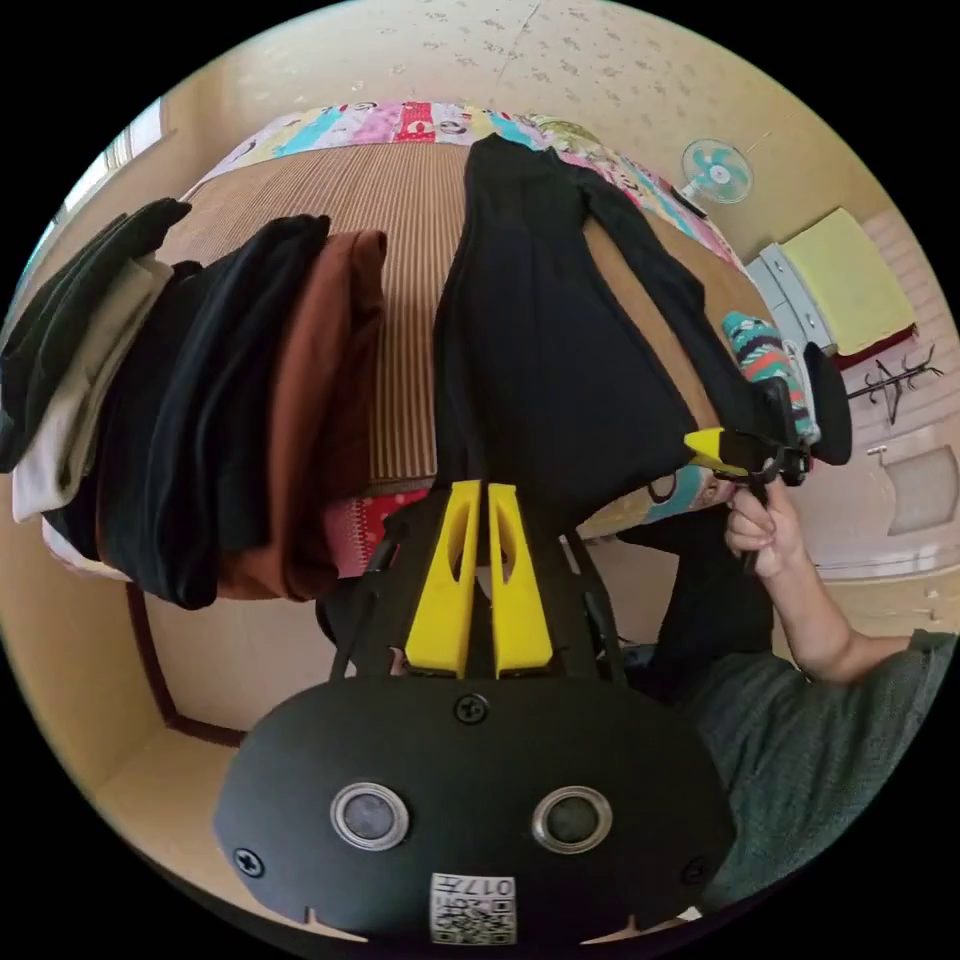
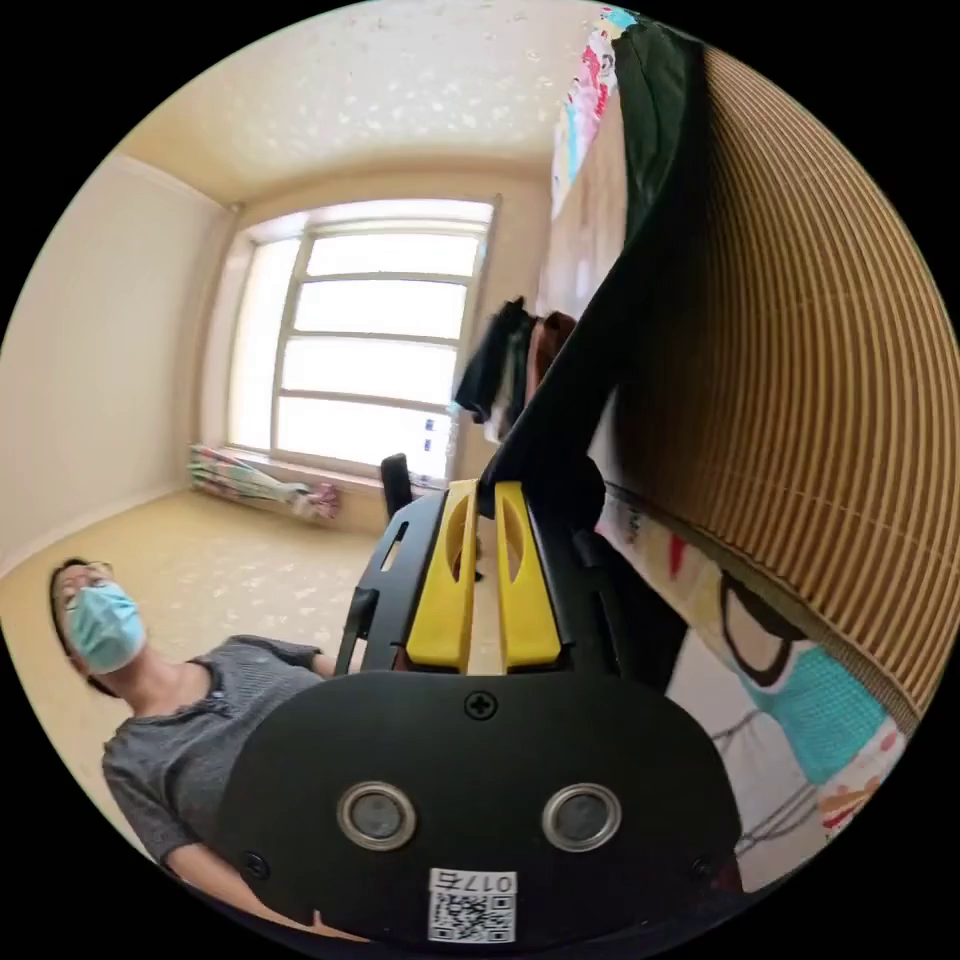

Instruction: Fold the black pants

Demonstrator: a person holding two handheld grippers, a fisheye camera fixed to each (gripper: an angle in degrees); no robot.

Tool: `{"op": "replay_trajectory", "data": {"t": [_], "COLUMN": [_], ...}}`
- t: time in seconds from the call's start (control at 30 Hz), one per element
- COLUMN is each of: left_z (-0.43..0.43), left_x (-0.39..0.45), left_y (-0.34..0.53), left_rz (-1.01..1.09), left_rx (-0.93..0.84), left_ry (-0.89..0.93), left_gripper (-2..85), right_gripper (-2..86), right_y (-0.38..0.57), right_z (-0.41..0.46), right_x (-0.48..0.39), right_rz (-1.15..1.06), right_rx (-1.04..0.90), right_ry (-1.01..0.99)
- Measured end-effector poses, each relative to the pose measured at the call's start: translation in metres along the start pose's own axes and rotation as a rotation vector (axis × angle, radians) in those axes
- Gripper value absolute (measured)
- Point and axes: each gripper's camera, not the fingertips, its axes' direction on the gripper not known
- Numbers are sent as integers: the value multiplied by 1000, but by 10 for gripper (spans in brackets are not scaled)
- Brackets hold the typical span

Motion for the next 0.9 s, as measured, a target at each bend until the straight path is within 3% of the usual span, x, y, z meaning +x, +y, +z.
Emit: {"op": "replay_trajectory", "data": {"t": [0.07, 0.13, 0.2, 0.27, 0.33, 0.47, 0.6, 0.7, 0.77, 0.9], "left_z": [-41, -46, -28, 20, 55, 62, 49, 32, 13, -7], "left_x": [3, -2, -5, -17, -30, -59, -77, -87, -96, -105], "left_y": [4, 0, -5, 0, 15, 38, 27, 19, 22, 34], "left_rz": [58, 30, 2, -92, -133, -279, -295, -272, -291, -311], "left_rx": [186, 193, 62, -187, -296, -218, -267, -289, -235, -135], "left_ry": [267, 299, 144, -79, -140, 10, -36, -68, -73, -44], "left_gripper": [2, -1, -5, -6, -6, -5, 0, 15, 33, 50], "right_gripper": [31, 28, 26, 22, 17, 9, 9, 15, 29, 81], "right_y": [2, 3, 8, 27, 50, 108, 136, 143, 152, 187], "right_z": [-33, -42, -40, -32, -22, -16, -35, -78, -129, -205], "right_x": [-24, -44, -61, -53, -36, -5, -10, -54, -104, -172], "right_rz": [-47, -84, -81, 64, 136, 210, 257, 174, 132, 206], "right_rx": [140, 111, 2, -115, -182, -166, -61, 86, 256, 590], "right_ry": [-384, -401, -133, 368, 555, 365, 455, 609, 833, 1147]}}
